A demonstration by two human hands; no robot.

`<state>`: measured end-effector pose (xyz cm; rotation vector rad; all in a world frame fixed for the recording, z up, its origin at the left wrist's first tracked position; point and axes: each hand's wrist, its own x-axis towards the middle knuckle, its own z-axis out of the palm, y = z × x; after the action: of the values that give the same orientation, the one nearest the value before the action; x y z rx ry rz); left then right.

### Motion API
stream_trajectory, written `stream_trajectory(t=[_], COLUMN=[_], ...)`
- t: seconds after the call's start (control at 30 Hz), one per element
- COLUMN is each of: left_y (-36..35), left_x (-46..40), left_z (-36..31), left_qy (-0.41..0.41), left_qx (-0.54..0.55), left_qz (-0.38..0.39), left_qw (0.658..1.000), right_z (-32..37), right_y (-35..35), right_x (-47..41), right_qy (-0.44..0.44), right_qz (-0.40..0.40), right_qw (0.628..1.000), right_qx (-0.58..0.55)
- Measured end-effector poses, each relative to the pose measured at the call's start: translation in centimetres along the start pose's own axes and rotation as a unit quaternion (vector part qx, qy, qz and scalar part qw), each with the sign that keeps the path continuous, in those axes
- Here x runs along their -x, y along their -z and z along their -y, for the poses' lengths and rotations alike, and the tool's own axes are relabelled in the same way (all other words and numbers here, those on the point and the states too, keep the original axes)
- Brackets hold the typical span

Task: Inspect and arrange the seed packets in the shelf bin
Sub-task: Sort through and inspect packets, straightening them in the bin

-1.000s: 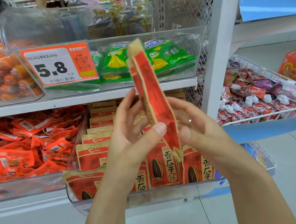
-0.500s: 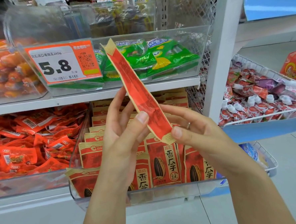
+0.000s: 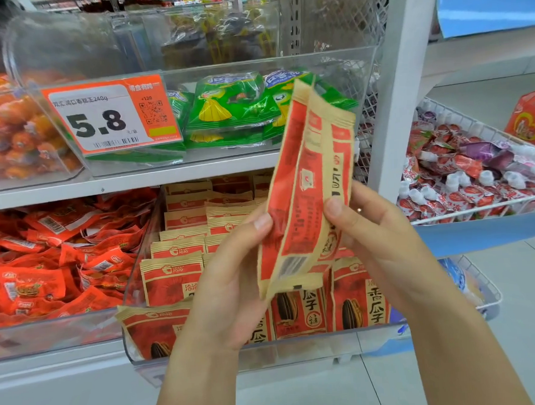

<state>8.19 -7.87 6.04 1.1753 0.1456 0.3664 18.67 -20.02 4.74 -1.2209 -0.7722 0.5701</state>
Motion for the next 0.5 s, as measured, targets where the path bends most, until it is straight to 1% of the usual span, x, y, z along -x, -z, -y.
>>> stream_trajectory(t=[0.07, 0.1, 0.13, 0.17, 0.2, 0.3, 0.37, 0.43, 0.5], left_y=[0.8, 1.1, 1.0, 0.5, 0.4, -0.3, -0.8, -0.5, -0.3], left_x=[0.8, 1.2, 1.0, 1.1, 1.0, 1.2, 1.3, 1.3, 1.4], left_z=[1.1, 1.4, 1.5, 1.4, 1.5, 1.6, 1.4, 1.2, 1.3], left_qy=[-0.019, -0.016, -0.007, -0.014, -0.024, -0.029, -0.028, -0.021, -0.019], left_qx=[0.011, -0.012, -0.041, -0.068, -0.090, -0.122, -0.131, -0.125, -0.136], left_qz=[0.069, 0.058, 0.017, -0.018, -0.035, -0.041, -0.059, -0.078, -0.083], left_qw=[0.997, 0.998, 0.999, 0.997, 0.995, 0.991, 0.989, 0.989, 0.987], right_z=[0.1, 0.3, 0.4, 0.6, 0.8, 0.7, 0.6, 0.7, 1.0], right_y=[0.3, 0.3, 0.4, 0.4, 0.3, 0.1, -0.3, -0.7, -0.9], right_x=[0.0, 0.0, 0.0, 0.1, 0.1, 0.2, 0.2, 0.2, 0.2], right_qy=[0.005, 0.003, -0.002, -0.009, -0.015, -0.017, -0.011, -0.003, 0.005], right_qz=[-0.042, -0.062, -0.080, -0.094, -0.106, -0.125, -0.119, -0.119, -0.136], right_qw=[0.999, 0.998, 0.996, 0.994, 0.993, 0.992, 0.993, 0.993, 0.990], right_qx=[-0.005, -0.016, -0.032, -0.047, -0.056, 0.002, 0.027, 0.009, -0.026])
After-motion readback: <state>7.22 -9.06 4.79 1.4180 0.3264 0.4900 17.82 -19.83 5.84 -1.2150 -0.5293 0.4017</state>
